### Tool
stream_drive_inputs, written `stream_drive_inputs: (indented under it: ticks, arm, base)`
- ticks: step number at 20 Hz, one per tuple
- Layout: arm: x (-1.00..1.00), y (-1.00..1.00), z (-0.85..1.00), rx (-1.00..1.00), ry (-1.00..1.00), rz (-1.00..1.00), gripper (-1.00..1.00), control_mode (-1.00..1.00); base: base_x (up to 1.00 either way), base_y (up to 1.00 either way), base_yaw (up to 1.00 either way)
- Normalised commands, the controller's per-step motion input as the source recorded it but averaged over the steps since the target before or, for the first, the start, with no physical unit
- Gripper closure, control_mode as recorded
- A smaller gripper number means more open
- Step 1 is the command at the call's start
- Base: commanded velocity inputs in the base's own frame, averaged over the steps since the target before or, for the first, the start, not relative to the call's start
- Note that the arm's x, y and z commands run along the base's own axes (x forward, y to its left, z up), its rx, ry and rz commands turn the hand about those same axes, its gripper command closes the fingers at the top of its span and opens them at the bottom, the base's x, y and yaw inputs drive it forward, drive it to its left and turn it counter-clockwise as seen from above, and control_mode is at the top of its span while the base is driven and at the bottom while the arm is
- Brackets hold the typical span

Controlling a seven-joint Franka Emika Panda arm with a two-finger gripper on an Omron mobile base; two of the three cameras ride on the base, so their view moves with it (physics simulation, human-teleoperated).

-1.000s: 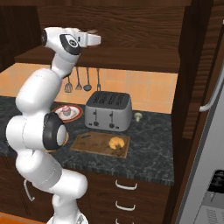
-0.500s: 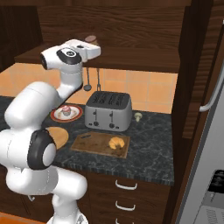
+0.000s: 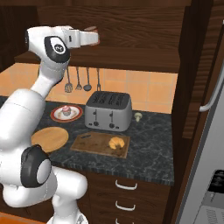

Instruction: From the different types of pastries on the counter, select a croissant and place it on the cutting board. Then retrieve a jar of jam from the cabinet and place it alongside the croissant on the cutting board.

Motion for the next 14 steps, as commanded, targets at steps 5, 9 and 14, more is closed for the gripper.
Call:
stream_drive_inputs:
  ticks: [5, 9, 14]
  arm:
    - [-0.59, 0.0, 0.0, 0.0, -0.03, -0.02, 1.0, -1.0]
    - [-1.0, 0.0, 0.0, 0.0, -0.17, -0.07, 1.0, -1.0]
    - [-1.0, 0.0, -0.01, 0.0, -0.24, -0.08, 1.0, -1.0]
  base:
    - [0.0, 0.0, 0.0]
    - [0.0, 0.0, 0.0]
    - [0.0, 0.0, 0.0]
